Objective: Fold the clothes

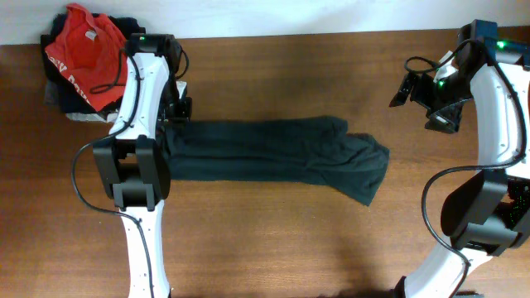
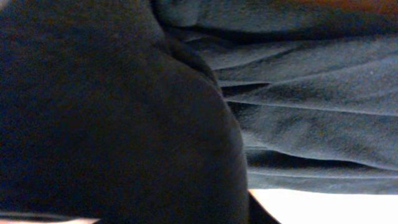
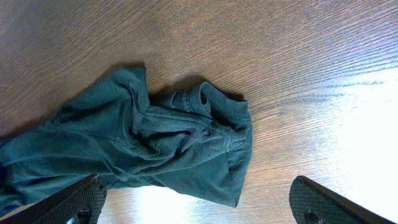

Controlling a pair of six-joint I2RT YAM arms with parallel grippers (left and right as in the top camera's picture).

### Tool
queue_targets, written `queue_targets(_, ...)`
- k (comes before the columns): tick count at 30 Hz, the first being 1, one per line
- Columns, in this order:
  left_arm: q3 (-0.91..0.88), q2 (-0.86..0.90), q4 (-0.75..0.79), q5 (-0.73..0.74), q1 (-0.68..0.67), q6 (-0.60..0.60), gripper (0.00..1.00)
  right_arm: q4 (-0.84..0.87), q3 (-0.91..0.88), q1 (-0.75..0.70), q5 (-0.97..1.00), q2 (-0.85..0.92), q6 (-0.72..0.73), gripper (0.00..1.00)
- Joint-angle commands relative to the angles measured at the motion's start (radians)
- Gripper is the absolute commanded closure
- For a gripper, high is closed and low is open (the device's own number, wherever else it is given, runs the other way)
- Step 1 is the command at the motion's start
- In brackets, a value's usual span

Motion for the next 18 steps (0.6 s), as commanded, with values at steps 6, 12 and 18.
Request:
queue_targets(6, 0.018, 0.005, -0.004, 0.049, -0.010, -0.010, 0.49, 0.000, 0.011, 0.006, 0.004, 0.002, 0.001, 0.01)
queue_targets(12, 0.018, 0.005, -0.002, 0.235, -0.010, 0.028, 0.50, 0.000, 0.011, 0.006, 0.004, 0.002, 0.001, 0.01)
queue_targets(18, 0.018, 0.004, -0.002, 0.368, -0.031, 0.051, 0.59, -0.001, 0.011, 0.006, 0.004, 0.002, 0.001, 0.01)
